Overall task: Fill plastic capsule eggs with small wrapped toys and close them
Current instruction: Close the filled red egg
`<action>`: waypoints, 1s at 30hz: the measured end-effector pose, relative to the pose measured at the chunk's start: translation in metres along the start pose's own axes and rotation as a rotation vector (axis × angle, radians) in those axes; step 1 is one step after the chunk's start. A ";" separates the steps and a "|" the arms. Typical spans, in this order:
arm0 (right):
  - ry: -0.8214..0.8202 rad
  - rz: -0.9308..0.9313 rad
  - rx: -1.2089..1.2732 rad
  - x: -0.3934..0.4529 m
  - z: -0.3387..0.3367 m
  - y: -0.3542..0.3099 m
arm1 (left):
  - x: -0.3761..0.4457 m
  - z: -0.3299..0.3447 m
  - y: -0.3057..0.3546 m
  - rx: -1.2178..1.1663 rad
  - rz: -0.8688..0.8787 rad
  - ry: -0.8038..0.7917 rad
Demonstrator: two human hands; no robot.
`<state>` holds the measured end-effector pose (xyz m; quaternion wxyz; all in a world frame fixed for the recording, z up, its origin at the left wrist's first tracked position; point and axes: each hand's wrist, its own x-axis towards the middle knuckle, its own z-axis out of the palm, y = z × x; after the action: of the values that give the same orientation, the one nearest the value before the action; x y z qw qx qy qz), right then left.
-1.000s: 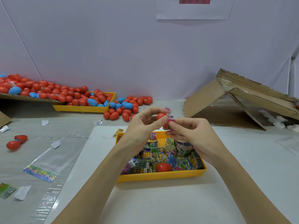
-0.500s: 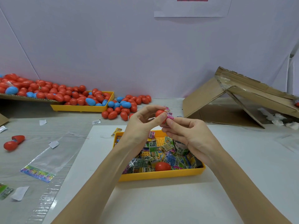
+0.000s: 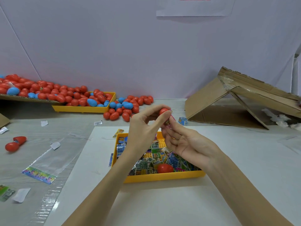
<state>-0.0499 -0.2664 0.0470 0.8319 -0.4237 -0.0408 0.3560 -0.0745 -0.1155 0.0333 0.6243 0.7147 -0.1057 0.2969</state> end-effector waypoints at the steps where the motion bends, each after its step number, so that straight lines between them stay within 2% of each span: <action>1: 0.001 0.006 0.014 -0.001 0.001 0.000 | 0.000 0.000 0.001 0.015 0.006 -0.008; 7: -0.011 0.022 0.058 -0.005 0.004 -0.003 | 0.002 -0.007 0.002 0.005 0.013 -0.133; 18: -0.041 -0.047 0.059 0.000 0.002 0.001 | 0.000 0.000 0.002 0.008 0.096 -0.100; 25: -0.011 0.009 0.106 -0.003 0.004 0.001 | 0.005 -0.011 0.004 -0.040 0.027 -0.237; 30: -0.021 0.039 0.082 -0.006 0.003 -0.003 | 0.010 -0.020 0.003 0.007 0.058 -0.303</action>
<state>-0.0531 -0.2694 0.0525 0.8410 -0.3861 -0.0266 0.3782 -0.0743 -0.0950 0.0423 0.5899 0.7501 -0.2183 0.2040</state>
